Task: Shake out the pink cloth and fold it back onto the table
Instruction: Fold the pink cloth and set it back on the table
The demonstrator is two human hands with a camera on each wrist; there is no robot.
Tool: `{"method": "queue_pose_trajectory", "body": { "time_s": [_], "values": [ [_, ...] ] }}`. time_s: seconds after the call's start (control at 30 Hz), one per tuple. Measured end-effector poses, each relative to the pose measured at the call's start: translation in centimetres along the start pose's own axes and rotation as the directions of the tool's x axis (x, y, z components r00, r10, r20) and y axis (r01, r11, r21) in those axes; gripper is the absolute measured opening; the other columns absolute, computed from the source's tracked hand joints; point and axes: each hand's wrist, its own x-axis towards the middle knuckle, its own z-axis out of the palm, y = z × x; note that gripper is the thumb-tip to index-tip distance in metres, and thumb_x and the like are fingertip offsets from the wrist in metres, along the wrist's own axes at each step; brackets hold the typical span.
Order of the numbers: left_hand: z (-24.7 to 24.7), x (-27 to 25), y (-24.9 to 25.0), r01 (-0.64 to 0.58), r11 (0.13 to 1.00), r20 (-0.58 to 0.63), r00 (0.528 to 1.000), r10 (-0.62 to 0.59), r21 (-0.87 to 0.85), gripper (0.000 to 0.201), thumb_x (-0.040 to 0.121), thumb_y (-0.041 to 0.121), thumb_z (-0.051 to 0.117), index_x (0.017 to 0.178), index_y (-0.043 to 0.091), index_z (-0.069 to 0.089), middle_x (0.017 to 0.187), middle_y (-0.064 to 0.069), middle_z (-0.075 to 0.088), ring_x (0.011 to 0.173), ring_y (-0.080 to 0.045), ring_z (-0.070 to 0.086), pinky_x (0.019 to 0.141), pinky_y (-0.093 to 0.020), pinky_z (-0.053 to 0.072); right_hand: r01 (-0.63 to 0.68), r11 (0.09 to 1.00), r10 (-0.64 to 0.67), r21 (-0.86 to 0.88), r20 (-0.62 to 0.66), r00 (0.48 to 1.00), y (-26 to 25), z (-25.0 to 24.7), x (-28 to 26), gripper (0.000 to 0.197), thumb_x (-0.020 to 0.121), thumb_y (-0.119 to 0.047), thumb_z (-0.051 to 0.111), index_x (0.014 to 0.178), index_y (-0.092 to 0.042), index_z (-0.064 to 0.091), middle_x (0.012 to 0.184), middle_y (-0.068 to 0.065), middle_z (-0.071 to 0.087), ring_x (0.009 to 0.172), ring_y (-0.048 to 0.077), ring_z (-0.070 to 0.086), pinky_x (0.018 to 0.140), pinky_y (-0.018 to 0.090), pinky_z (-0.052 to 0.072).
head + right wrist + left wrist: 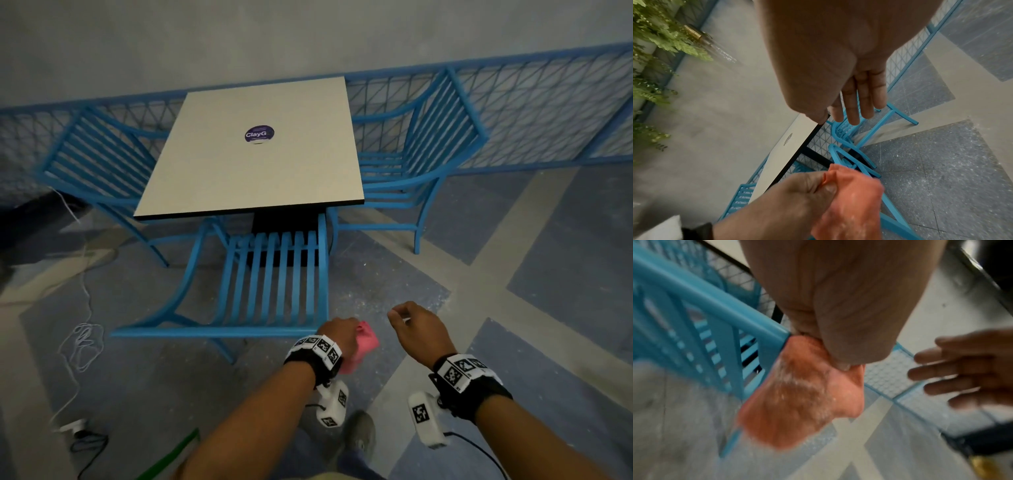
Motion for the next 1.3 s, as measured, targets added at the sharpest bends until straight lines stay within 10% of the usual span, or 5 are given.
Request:
{"method": "queue_pose_trajectory", "body": {
  "time_s": [0.3,0.5,0.8,0.97,1.3],
  "values": [
    [-4.3,-1.2,-2.3,-0.206,0.921,-0.082,0.978,0.190,-0.330,0.030,0.102,0.036,0.047,0.116,0.024,0.072,0.109,-0.007,0.073,0.101,-0.027,0.070,0.082,-0.035,0.054,0.161,0.987,-0.161,-0.005,0.048,0.986,-5.6,0.8,2.4,0.051,0.091,-0.061,0.047,0.118,-0.022,0.065,0.112,-0.002,0.071,0.100,0.018,0.065,0.085,0.032,0.049],
    [-10.9,-2.3,-7.5,-0.230,0.902,-0.117,0.973,0.201,-0.366,0.040,0.087,0.058,0.049,0.072,0.026,0.066,0.080,-0.002,0.068,0.080,-0.026,0.069,0.080,-0.044,0.058,0.186,0.982,-0.189,0.034,0.234,0.954,-11.4,0.8,5.0,0.042,0.084,-0.063,0.056,0.083,-0.023,0.068,0.078,-0.005,0.071,0.075,0.015,0.065,0.065,0.027,0.047],
    [-18.1,-3.8,-16.6,-0.316,0.878,-0.057,0.947,0.318,-0.359,0.034,0.097,0.058,0.051,0.087,0.030,0.067,0.090,0.003,0.068,0.075,-0.015,0.063,0.067,-0.028,0.050,0.177,0.977,-0.208,0.120,0.335,0.919,-20.8,2.7,8.3,0.033,0.080,-0.051,0.072,0.080,-0.019,0.075,0.075,0.001,0.073,0.063,0.008,0.062,0.064,0.027,0.051],
    [-20.0,-4.4,-24.1,-0.245,0.828,0.063,0.946,0.318,-0.504,0.042,0.082,0.070,0.065,0.101,0.034,0.074,0.108,0.004,0.075,0.103,-0.022,0.071,0.095,-0.044,0.057,0.106,0.951,-0.199,0.290,0.310,0.930,-25.8,5.3,9.4,0.025,0.084,-0.041,0.073,0.078,-0.017,0.073,0.073,-0.004,0.073,0.066,0.005,0.065,0.065,0.023,0.049],
    [-22.2,-3.7,-32.9,-0.175,0.844,0.004,0.979,0.205,-0.508,0.028,0.097,0.046,0.065,0.116,0.029,0.077,0.101,0.014,0.074,0.107,-0.019,0.071,0.099,-0.037,0.054,0.113,0.969,-0.177,0.221,0.293,0.940,-29.4,9.0,13.4,0.029,0.084,-0.046,0.069,0.085,-0.018,0.074,0.087,0.005,0.076,0.083,0.021,0.071,0.076,0.035,0.058]
  ]
}}
